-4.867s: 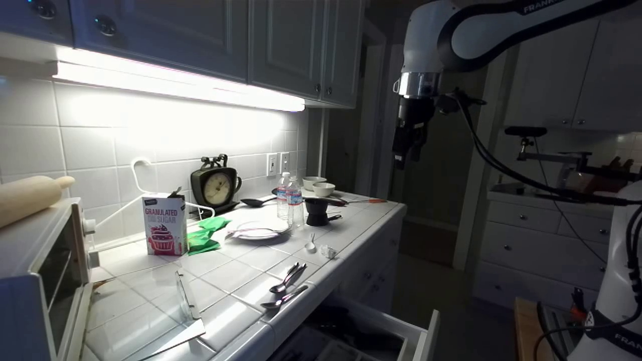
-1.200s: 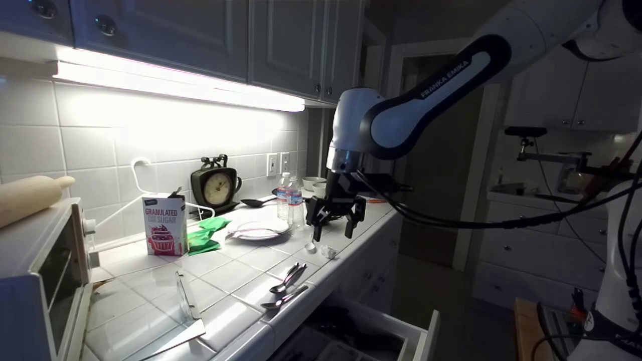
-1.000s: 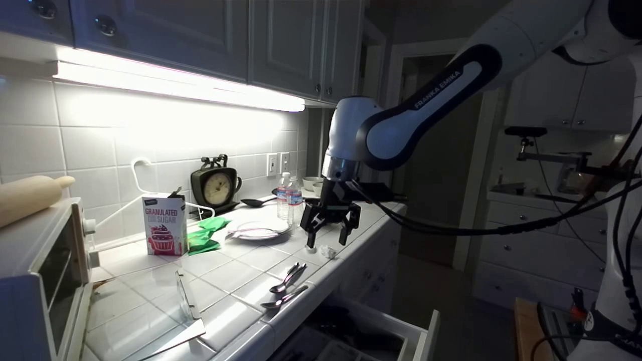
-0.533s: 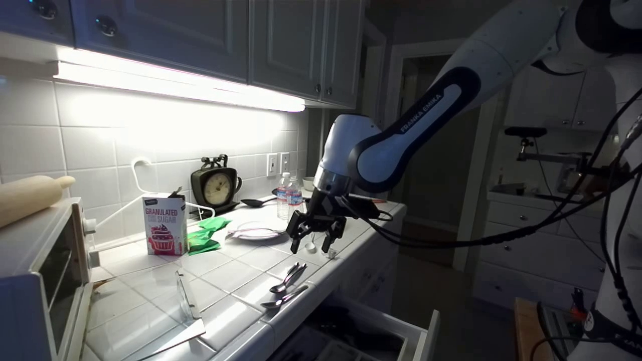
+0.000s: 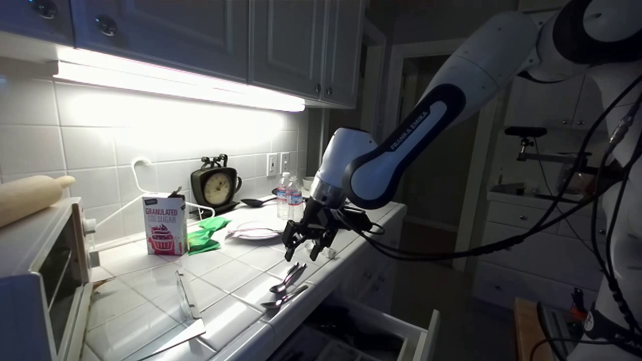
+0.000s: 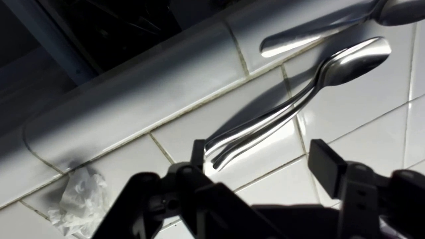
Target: Separate the two spoons
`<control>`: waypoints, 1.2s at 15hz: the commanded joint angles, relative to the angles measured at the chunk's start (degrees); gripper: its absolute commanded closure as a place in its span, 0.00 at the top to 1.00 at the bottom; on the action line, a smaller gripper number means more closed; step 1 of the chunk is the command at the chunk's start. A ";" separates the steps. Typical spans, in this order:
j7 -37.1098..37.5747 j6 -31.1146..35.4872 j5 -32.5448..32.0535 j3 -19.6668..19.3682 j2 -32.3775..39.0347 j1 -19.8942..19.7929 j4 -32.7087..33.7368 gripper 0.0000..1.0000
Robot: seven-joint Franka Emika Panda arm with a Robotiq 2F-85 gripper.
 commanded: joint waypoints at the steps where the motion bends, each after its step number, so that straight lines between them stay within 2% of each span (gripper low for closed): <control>1: -2.68 1.57 2.73 -1.39 2.47 1.68 2.23 0.66; 2: -2.65 1.60 2.72 -1.59 2.88 1.87 2.53 0.53; 3: -2.56 1.80 2.58 -1.89 3.24 2.13 2.70 0.48; 4: -2.52 1.88 2.44 -2.19 3.63 2.40 2.93 0.48; 5: -2.47 1.88 2.37 -2.47 4.04 2.64 3.23 0.42; 7: -2.34 2.04 2.44 -2.91 4.73 3.02 3.73 0.38; 11: -2.25 2.03 2.53 -3.53 5.89 3.48 4.97 0.42; 16: -2.01 1.96 2.45 -4.25 7.02 4.11 6.45 0.53; 18: -1.81 2.00 2.34 -4.62 7.48 4.45 6.98 0.54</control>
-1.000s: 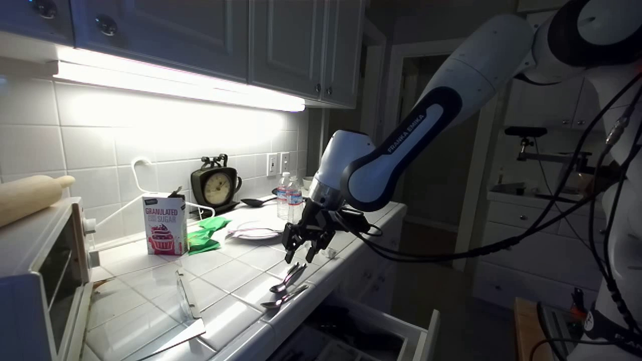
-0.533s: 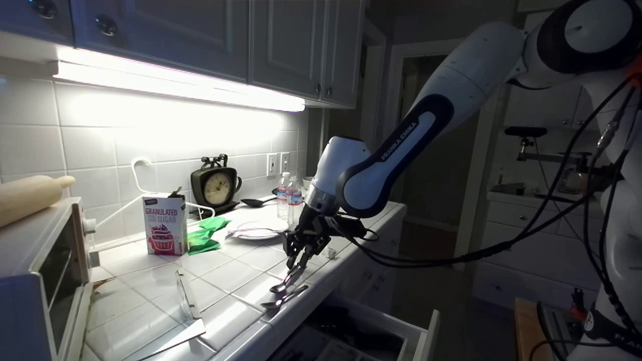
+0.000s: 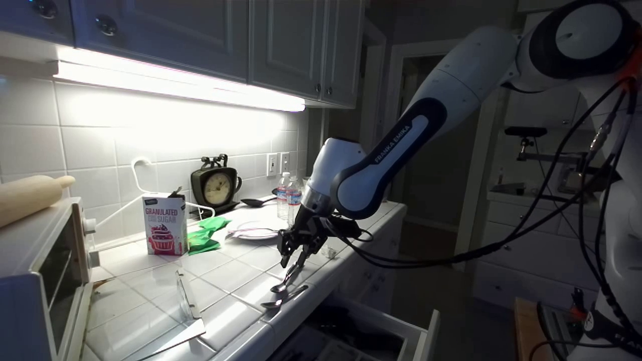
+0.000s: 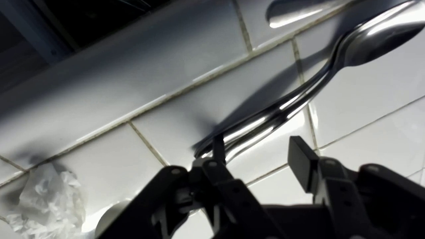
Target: Separate the two spoons
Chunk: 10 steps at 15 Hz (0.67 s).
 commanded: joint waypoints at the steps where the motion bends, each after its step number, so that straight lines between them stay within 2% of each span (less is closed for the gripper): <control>1: -1.23 0.70 2.20 -1.51 2.06 1.76 2.26 0.58; 2: -1.11 0.69 2.22 -1.64 2.29 1.88 2.60 0.60; 3: -1.09 0.64 2.30 -1.70 2.48 1.94 2.93 0.67; 5: -0.98 0.66 2.40 -1.88 2.81 2.15 3.57 0.66; 7: -0.67 0.93 2.18 -2.36 3.25 2.62 4.05 0.60; 10: -0.92 0.47 2.06 -2.68 3.55 2.82 4.24 0.56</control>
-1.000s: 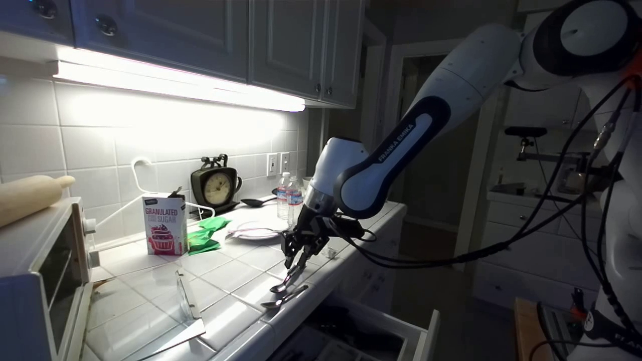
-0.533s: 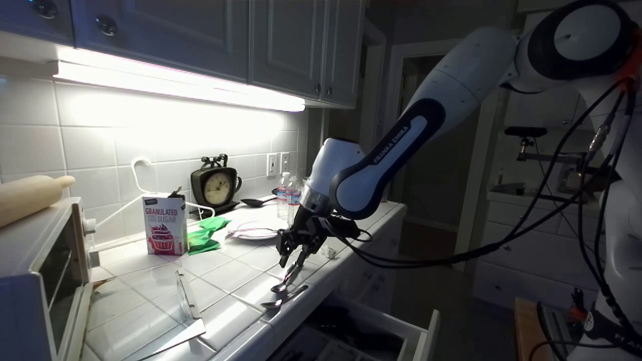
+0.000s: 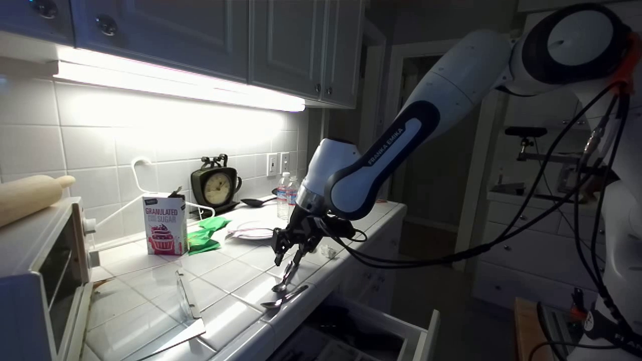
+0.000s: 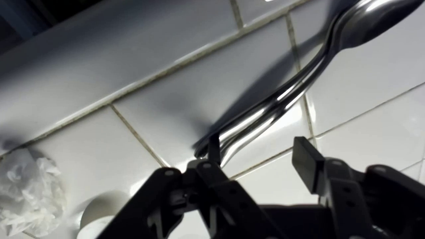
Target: Separate the two spoons
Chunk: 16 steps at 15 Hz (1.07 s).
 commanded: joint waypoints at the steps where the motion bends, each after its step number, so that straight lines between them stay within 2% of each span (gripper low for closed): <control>1: -1.20 0.02 2.01 -1.29 1.47 1.45 1.34 0.56; 5: -2.47 -1.56 2.30 -0.78 0.77 0.60 1.20 0.66; 6: -2.77 -1.86 2.36 -0.64 0.69 0.41 1.31 0.57; 7: -3.02 -2.02 2.38 -0.60 0.66 0.32 1.37 0.42; 8: -3.36 -2.16 2.43 -0.54 0.63 0.21 1.44 0.38; 12: -4.15 -2.29 2.44 -0.72 0.61 0.12 1.57 0.08; 14: -4.20 -2.35 2.42 -0.79 0.64 0.12 1.63 0.02; 16: -4.21 -2.50 2.35 -0.86 0.67 0.18 1.69 0.00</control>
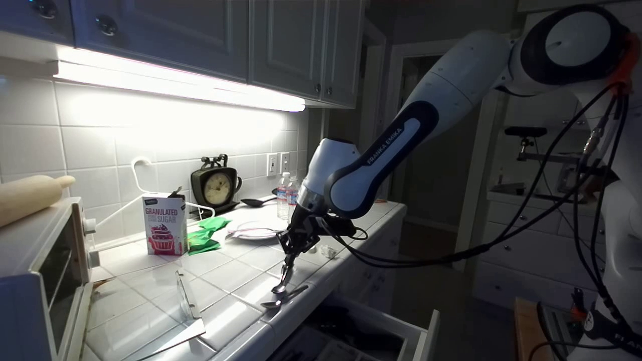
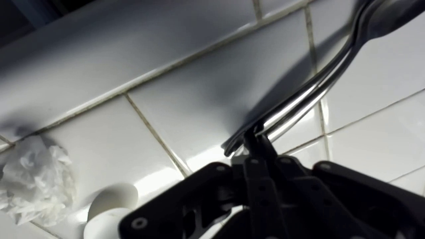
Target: Separate the two spoons
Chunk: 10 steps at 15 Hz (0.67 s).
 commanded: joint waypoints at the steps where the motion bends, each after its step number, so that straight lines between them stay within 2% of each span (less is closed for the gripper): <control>1: -2.30 -1.63 2.30 -0.41 0.60 0.46 1.39 0.00; 2: -2.36 -1.75 2.39 -0.33 0.43 0.40 1.37 0.00; 3: -2.45 -1.94 2.58 -0.14 0.18 0.28 1.33 0.26; 4: -2.41 -2.05 2.76 0.02 -0.31 0.26 1.16 0.27; 7: -2.20 -3.12 3.81 0.88 -1.93 0.40 1.35 0.45; 10: -0.50 -4.75 3.31 0.34 -2.10 2.20 3.02 0.68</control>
